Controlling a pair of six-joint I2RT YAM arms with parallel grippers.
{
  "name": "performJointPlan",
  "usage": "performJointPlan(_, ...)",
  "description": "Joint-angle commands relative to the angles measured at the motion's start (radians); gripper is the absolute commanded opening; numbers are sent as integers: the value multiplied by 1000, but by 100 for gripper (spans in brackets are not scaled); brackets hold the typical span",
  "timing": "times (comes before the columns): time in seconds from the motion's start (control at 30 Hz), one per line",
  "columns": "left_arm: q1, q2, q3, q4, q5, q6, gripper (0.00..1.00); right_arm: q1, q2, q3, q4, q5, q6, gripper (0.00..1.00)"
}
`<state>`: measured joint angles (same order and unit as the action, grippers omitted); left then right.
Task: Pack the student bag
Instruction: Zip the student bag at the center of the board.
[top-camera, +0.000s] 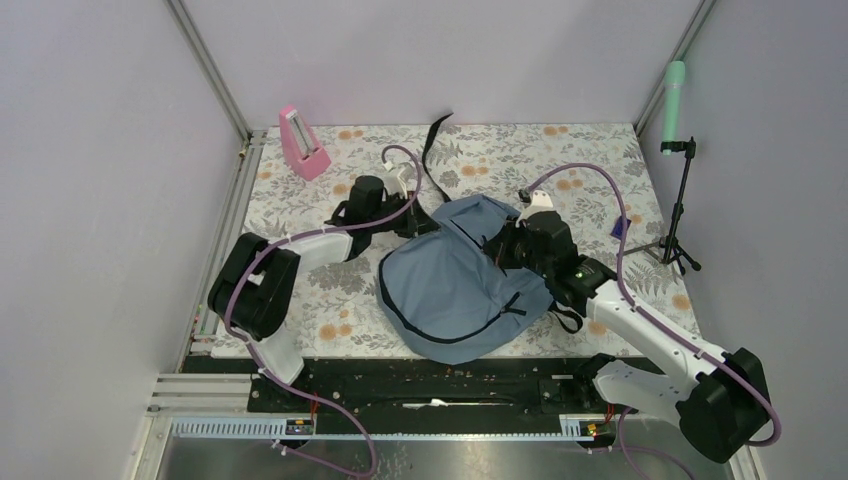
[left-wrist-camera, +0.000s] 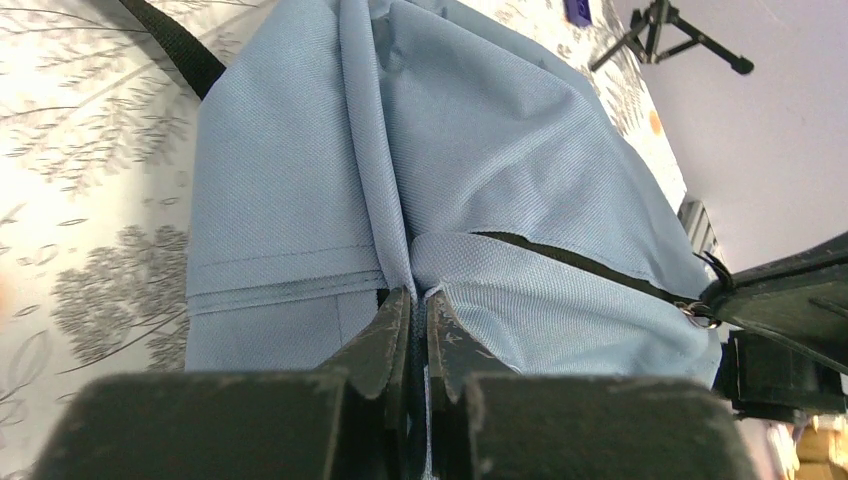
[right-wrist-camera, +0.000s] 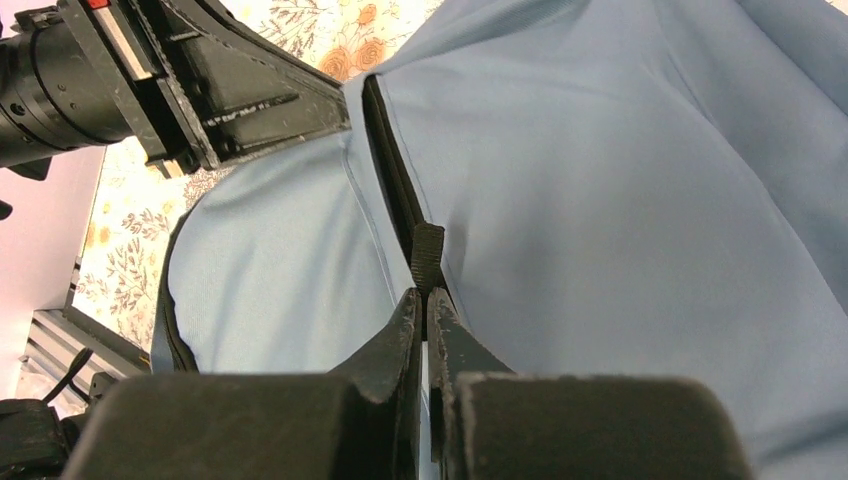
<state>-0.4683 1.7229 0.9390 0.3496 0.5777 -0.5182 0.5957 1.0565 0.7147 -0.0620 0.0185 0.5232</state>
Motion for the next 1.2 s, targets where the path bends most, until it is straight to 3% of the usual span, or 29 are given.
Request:
performJointPlan(0.0,96,-69,-13,59,-150,9,0,3,-52,10,24,48,-20,0)
performJointPlan(0.53,240,-148,-137,108,-199,-61,0,3,-54,-30,7,104,-9,0)
performJointPlan(0.97,276,-207,-194,101,-259,-83,0,2,-83,32,-39,142,-20,0)
performJointPlan(1.17,293,-224,-217,74,-308,-93,0,3,-63,-24,-46,163,20,0)
